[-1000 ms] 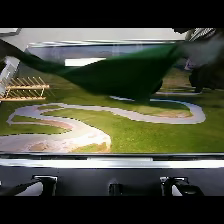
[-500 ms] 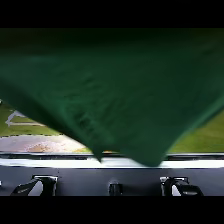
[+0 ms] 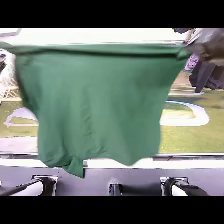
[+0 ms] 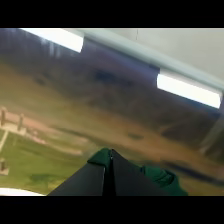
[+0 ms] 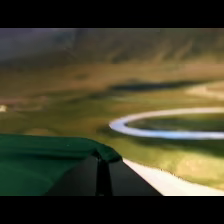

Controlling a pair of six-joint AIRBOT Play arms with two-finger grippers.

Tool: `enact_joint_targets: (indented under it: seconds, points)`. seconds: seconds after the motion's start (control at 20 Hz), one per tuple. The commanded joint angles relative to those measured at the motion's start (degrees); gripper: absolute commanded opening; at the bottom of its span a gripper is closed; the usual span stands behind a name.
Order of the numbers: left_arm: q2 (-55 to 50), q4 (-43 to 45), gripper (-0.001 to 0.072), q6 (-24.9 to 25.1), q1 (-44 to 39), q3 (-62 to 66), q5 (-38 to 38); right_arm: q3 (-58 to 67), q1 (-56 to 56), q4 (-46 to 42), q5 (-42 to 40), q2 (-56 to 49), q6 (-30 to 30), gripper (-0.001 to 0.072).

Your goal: Fold the clothes and pants, and hang the long-sleeved shirts on hangers.

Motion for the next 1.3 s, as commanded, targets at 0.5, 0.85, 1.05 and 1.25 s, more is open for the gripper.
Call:
enact_joint_targets:
  seconds: [0.5, 0.85, 1.05, 1.25]
  points:
    - [-43.23, -1.73, 0.0029, 5.84, -13.42, 4.04, 9.38, -7.43, -0.02, 7.15, -21.11, -39.76, -0.48, 0.0077]
    - [-37.24, -1.68, 0.0340, 13.81, -5.09, 10.05, -5.90, -5.99, -8.13, 5.51, -0.87, -32.89, -8.90, 0.0450]
    - [-29.07, -5.40, 0.0329, 15.69, 1.49, 3.15, -12.24, -14.64, -16.85, 3.26, 7.19, -23.78, -15.39, 0.0450]
    - [-14.14, -10.16, 0.0328, 18.16, 6.86, -19.71, -9.42, -39.56, -22.73, 4.07, 3.61, -11.50, -21.00, 0.0450]
